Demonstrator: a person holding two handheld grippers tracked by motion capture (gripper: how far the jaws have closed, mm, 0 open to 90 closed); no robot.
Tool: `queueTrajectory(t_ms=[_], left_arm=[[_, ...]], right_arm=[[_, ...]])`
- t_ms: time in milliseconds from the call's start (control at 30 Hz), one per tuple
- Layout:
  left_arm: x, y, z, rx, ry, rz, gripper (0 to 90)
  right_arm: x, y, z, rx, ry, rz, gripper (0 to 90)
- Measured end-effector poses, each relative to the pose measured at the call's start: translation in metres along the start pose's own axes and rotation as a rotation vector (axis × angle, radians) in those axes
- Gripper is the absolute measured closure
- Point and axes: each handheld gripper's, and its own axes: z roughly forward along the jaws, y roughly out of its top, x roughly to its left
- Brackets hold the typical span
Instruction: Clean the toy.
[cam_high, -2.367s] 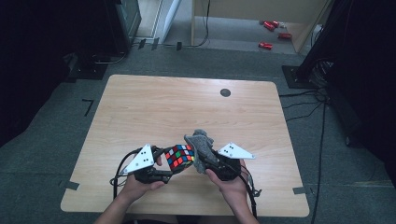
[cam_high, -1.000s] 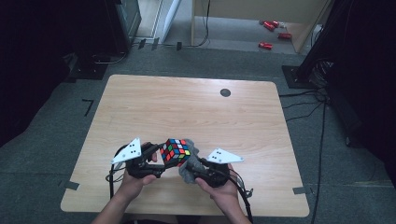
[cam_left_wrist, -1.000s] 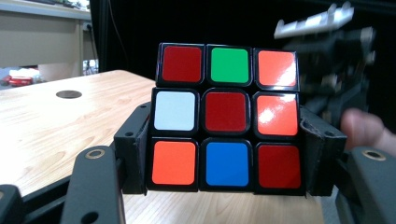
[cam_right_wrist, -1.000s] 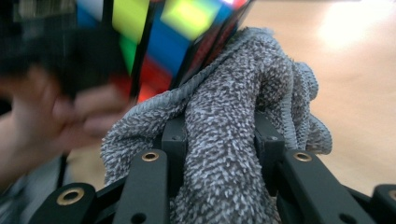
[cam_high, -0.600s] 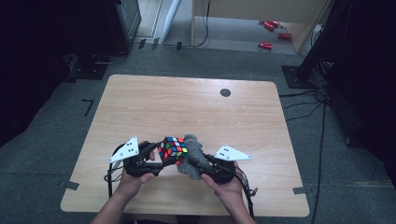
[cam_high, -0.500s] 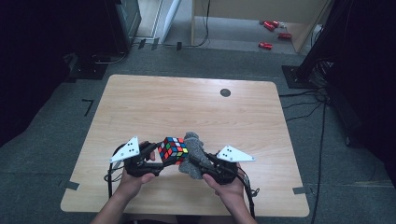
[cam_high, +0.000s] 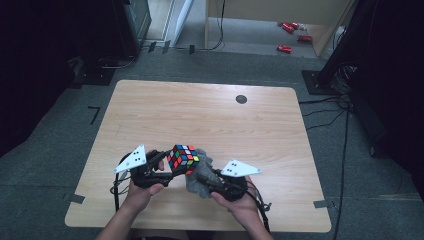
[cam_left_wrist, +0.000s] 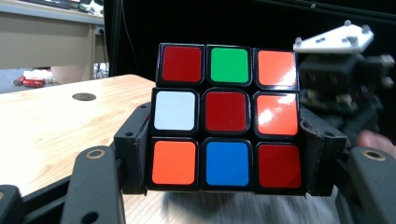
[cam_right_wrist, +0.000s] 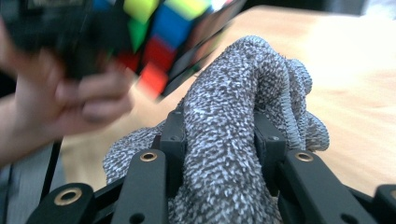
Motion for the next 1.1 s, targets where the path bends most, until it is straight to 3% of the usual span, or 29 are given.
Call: queueTrajectory(t_ms=[100,167,267,400,500,600,733,933,1033,1100], left_arm=[[0.000,-0.001,0.002,0.007,-0.006,-0.001,34.4],[-0.002,-0.002,0.005,0.017,-0.016,-0.001,34.4],[-0.005,-0.003,0.009,0.028,-0.027,0.005,34.3],[-0.004,-0.003,0.008,0.026,-0.024,0.000,34.3],[-0.002,-0.002,0.005,0.018,-0.012,-0.003,34.4],[0.000,-0.002,0.003,0.019,0.001,-0.002,34.4],[0.002,-0.002,0.002,0.015,0.009,-0.004,34.4],[0.002,-0.003,0.003,0.033,0.020,-0.002,34.3],[0.003,-0.004,0.005,0.046,0.027,-0.004,34.4],[0.003,-0.005,0.006,0.051,0.030,-0.004,34.4]], right_arm=[[-0.012,0.006,-0.016,-0.087,-0.024,0.072,64.8],[-0.014,0.007,-0.022,-0.134,-0.027,0.078,64.8],[-0.012,0.008,-0.021,-0.147,0.003,0.076,64.8],[-0.010,0.002,-0.012,-0.106,0.039,0.073,64.8],[-0.008,-0.002,-0.002,-0.020,0.103,0.048,64.7],[-0.004,-0.004,0.004,0.033,0.088,-0.012,64.6],[-0.018,-0.003,-0.003,0.000,0.014,0.023,64.4],[-0.051,-0.006,-0.025,-0.039,-0.208,0.096,63.6],[-0.068,-0.011,-0.034,-0.027,-0.359,0.067,62.7],[-0.077,-0.016,-0.037,-0.016,-0.405,0.069,62.3]])
